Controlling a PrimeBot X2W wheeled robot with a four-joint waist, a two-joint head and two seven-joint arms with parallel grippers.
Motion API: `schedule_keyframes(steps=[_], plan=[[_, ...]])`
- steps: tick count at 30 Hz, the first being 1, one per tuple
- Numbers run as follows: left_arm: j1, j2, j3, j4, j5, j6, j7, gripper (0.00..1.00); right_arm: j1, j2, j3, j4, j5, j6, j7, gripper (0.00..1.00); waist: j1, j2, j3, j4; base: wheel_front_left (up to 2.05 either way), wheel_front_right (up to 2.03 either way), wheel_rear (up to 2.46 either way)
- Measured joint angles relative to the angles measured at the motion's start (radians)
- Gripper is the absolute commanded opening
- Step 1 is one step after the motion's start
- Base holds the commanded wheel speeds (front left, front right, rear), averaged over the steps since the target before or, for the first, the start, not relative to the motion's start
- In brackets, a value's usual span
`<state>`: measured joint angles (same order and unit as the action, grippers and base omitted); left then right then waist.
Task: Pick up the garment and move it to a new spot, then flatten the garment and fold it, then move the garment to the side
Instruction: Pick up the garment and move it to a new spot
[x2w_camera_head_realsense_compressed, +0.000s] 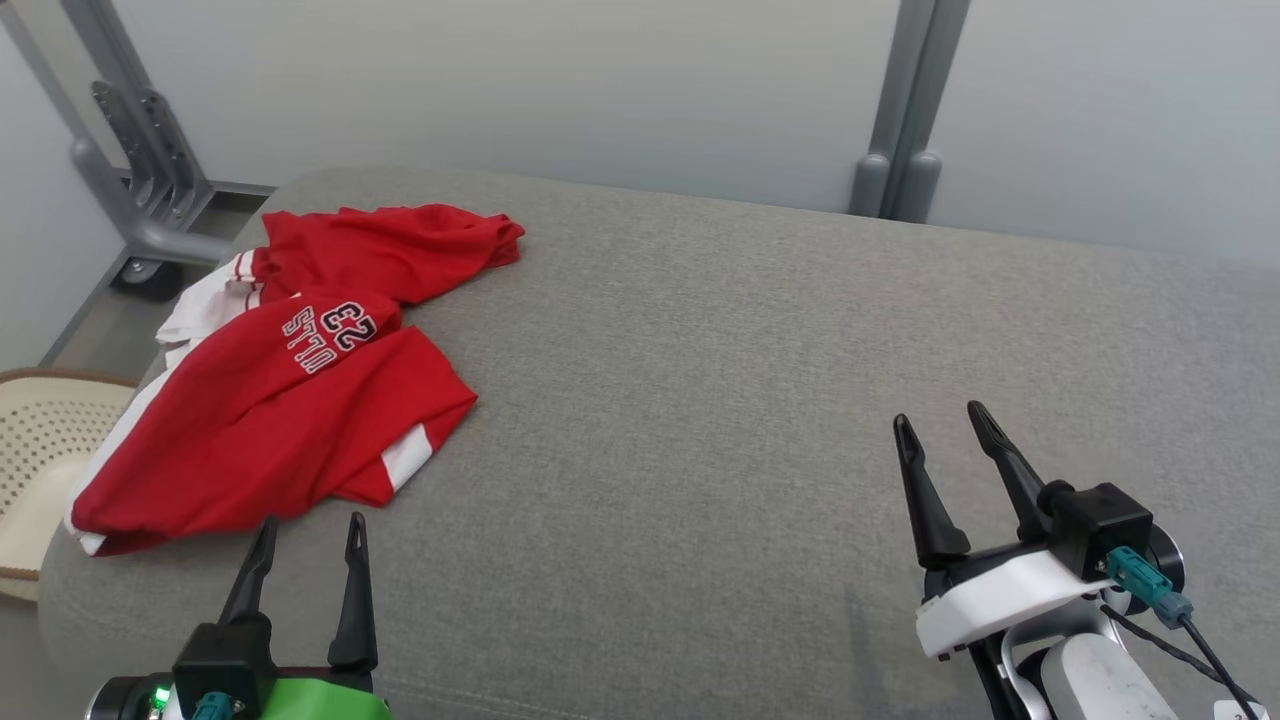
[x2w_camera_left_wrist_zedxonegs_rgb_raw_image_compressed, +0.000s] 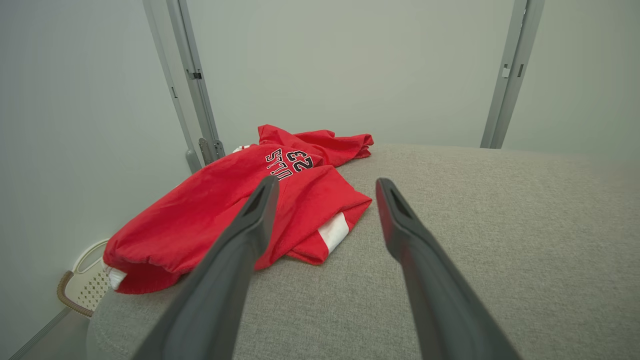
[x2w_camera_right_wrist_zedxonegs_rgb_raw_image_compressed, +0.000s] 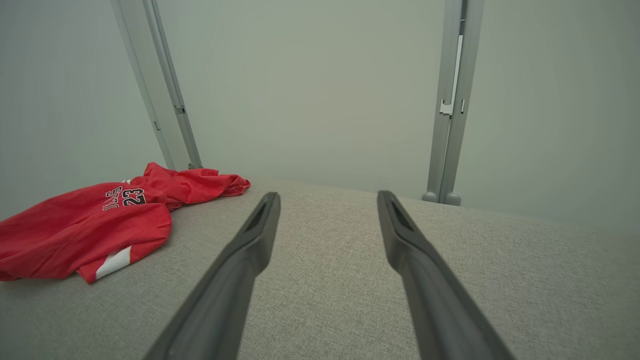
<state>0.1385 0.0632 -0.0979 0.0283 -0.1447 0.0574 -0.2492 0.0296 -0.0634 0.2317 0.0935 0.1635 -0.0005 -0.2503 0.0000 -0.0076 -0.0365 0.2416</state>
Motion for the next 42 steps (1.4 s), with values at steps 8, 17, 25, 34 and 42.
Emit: schedule_keyframes(steps=[8,17,25,34,42], plan=[[0.001,0.000,0.021,0.002,0.000,-0.001,0.000,1.00,0.001,0.002,0.009,0.000,0.002,0.000,0.000,1.00,0.0000,0.0000,-0.007,0.094,0.00,0.00,0.00],[0.000,0.020,0.035,0.002,0.000,0.000,0.002,1.00,0.001,0.004,0.016,0.005,0.002,0.000,0.000,1.00,0.0000,0.0000,-0.014,0.114,0.00,0.00,0.00],[-0.109,0.074,0.059,0.001,-0.014,-0.021,0.102,1.00,0.001,0.004,0.016,0.005,-0.005,0.001,0.000,1.00,0.0000,0.0000,-0.010,0.101,0.00,0.00,0.00],[-0.280,0.133,0.104,0.082,-0.087,-0.057,0.280,1.00,-0.002,0.000,0.022,0.003,-0.026,0.009,0.000,1.00,0.0000,0.0000,0.025,0.082,0.00,0.00,0.00],[-0.420,0.152,0.154,0.191,-0.168,-0.067,0.440,1.00,-0.042,-0.026,0.034,-0.017,-0.054,0.018,0.000,1.00,0.0000,0.0000,0.084,0.053,0.00,0.00,0.00]])
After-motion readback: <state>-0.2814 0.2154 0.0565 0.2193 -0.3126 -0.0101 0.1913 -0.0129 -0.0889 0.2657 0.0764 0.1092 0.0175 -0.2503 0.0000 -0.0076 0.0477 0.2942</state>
